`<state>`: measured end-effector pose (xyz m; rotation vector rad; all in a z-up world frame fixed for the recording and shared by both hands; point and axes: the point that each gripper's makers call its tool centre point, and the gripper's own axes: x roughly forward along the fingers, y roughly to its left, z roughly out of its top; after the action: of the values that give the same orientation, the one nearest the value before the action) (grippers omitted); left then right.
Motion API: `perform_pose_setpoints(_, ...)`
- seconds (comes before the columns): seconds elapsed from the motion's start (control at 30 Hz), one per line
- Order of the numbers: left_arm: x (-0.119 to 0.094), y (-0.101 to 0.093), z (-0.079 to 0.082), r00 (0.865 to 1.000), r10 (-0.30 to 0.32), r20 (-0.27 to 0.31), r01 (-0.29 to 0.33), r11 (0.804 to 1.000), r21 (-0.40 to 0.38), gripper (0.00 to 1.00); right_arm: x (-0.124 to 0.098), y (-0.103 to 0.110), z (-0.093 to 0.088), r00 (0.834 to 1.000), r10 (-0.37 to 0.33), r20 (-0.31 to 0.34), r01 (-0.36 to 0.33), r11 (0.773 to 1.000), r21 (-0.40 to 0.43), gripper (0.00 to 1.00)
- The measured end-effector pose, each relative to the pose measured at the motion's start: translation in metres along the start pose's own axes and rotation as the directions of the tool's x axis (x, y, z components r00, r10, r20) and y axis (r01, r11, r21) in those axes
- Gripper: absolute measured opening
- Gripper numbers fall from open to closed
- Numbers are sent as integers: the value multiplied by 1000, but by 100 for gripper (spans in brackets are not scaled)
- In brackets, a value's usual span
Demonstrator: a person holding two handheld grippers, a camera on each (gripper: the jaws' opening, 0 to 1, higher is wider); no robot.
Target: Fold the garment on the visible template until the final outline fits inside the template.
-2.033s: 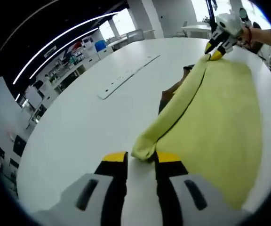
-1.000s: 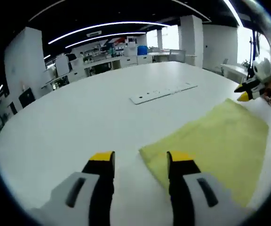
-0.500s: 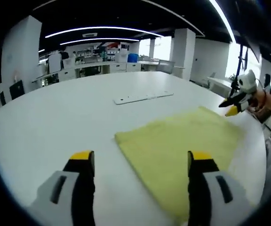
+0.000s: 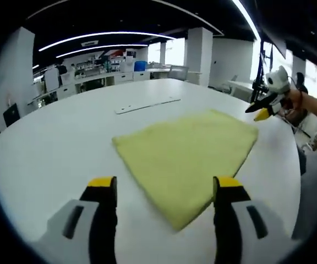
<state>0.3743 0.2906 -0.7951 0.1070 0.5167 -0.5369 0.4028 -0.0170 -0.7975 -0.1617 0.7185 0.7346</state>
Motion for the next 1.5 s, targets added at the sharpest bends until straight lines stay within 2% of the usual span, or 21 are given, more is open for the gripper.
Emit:
perform_pose_setpoints(0.1,-3,-2,-5,1000,4,-13,-4,1000,5,64,-6,8,-14,1000,-4,-8,4,1000,-13,41)
perform_pose_setpoints(0.27,-5,-2,-13,999,13,-31,-13,1000,8,56,-10,8,-28,1000,-10,-6,10,1000,2,37)
perform_pose_setpoints(0.4,-5,-6,-24,997,11,-73,-9,1000,22,48,-9,7,-44,999,-30,-27,30,999,-11,31)
perform_pose_setpoints(0.43,-3,-4,-31,997,12,-77,-10,999,31,46,-9,7,-46,999,-32,-27,31,999,-12,29)
perform_pose_setpoints(0.67,0,-1,-42,995,10,-100,-7,1000,28,33,-4,4,-58,999,-47,-16,48,999,26,16)
perform_pose_setpoints(0.8,1,-3,-44,994,4,-106,-4,1000,5,25,0,10,-56,1000,-13,26,9,991,135,15)
perform_pose_setpoints(0.97,7,-3,-47,994,-13,-113,10,1000,-28,18,5,10,-53,998,-9,63,-2,985,173,7)
perform_pose_setpoints(1.03,6,-6,-46,993,-34,-114,24,996,-86,13,7,9,-52,998,-10,64,-1,986,167,3)
perform_pose_setpoints(1.07,6,-4,-45,993,-33,-111,24,996,-84,12,7,9,-52,998,-10,61,0,987,159,0)
perform_pose_setpoints(1.23,3,-12,-44,992,-43,-121,33,995,-90,8,9,7,-52,998,-12,59,4,990,142,0)
perform_pose_setpoints(1.4,3,-12,-41,992,-41,-119,34,997,-64,5,-1,2,-45,997,-8,75,1,995,98,0)
perform_pose_setpoints(1.5,1,-14,-38,992,-41,-119,35,998,-52,5,-6,2,-45,998,0,62,-4,998,55,0)
